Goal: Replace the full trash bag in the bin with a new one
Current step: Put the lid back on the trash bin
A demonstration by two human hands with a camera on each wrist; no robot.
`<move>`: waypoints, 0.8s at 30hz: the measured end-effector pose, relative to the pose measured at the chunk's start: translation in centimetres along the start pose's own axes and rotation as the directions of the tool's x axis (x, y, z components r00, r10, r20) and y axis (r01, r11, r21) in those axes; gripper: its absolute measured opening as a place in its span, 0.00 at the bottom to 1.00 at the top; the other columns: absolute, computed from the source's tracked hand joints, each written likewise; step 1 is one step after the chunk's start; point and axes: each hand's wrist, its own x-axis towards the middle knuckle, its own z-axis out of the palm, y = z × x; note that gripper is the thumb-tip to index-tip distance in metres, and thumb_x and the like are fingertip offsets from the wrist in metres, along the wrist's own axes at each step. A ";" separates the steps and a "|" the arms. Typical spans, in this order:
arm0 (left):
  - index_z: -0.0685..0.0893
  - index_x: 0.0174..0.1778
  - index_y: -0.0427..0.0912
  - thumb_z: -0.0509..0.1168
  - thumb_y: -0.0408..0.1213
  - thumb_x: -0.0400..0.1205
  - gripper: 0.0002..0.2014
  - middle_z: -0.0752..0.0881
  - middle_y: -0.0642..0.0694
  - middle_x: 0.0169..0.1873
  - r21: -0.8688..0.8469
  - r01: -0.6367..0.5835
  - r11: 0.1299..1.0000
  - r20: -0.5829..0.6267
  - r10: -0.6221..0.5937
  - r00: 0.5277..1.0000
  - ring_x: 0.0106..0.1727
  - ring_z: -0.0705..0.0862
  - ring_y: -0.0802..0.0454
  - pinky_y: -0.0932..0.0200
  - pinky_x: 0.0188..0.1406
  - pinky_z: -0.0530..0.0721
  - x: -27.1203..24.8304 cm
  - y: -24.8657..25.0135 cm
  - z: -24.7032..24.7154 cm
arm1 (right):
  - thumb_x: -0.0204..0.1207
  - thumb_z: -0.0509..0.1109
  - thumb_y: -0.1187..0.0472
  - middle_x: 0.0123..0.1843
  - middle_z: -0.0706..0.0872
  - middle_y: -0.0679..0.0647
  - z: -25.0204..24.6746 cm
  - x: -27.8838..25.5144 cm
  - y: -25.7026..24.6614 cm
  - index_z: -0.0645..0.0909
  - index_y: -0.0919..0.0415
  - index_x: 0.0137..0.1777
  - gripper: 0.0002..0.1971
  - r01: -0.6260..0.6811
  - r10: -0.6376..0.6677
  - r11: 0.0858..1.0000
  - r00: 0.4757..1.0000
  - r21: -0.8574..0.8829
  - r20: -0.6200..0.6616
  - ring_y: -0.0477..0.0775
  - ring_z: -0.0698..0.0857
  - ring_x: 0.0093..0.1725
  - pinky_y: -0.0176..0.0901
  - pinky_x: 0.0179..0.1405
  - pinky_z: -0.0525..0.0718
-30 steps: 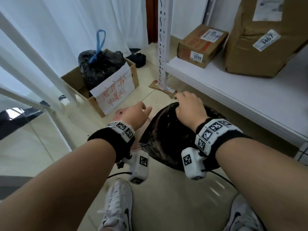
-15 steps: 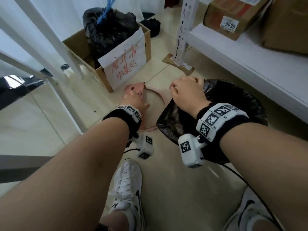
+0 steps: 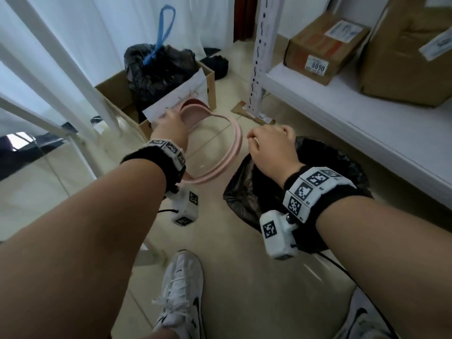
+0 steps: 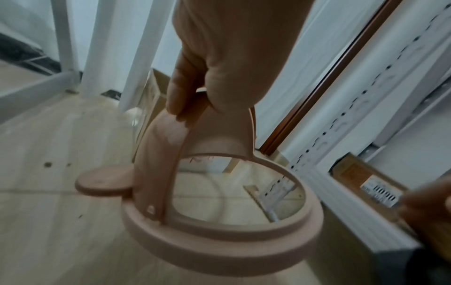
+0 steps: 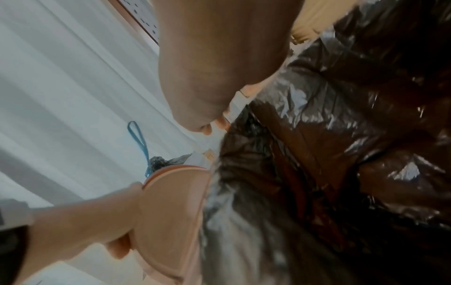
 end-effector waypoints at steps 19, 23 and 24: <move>0.42 0.84 0.45 0.53 0.31 0.86 0.34 0.50 0.44 0.84 0.446 -0.724 0.526 -0.121 0.837 0.533 0.39 0.86 0.37 0.52 0.25 0.75 -16.6 12.6 -12.3 | 0.76 0.71 0.55 0.71 0.78 0.63 -16.4 -9.6 6.6 0.54 0.60 0.83 0.39 -0.416 0.455 0.791 0.890 0.449 0.021 0.64 0.77 0.71 0.45 0.65 0.74; 0.46 0.84 0.48 0.53 0.29 0.85 0.33 0.55 0.46 0.84 0.422 -0.754 0.503 -0.118 0.856 0.504 0.52 0.84 0.36 0.49 0.34 0.82 -18.8 12.5 -10.4 | 0.78 0.62 0.64 0.59 0.86 0.65 -14.4 -11.9 7.5 0.80 0.60 0.62 0.14 -0.437 0.444 0.883 0.896 0.175 -0.007 0.68 0.83 0.61 0.48 0.53 0.78; 0.48 0.84 0.48 0.53 0.31 0.86 0.31 0.58 0.46 0.83 0.376 -0.754 0.539 -0.129 0.836 0.534 0.57 0.83 0.36 0.50 0.36 0.79 -19.2 12.2 -10.0 | 0.78 0.60 0.66 0.57 0.87 0.65 -14.0 -12.4 7.5 0.82 0.60 0.60 0.14 -0.432 0.443 0.882 0.896 0.186 -0.022 0.68 0.84 0.59 0.49 0.53 0.78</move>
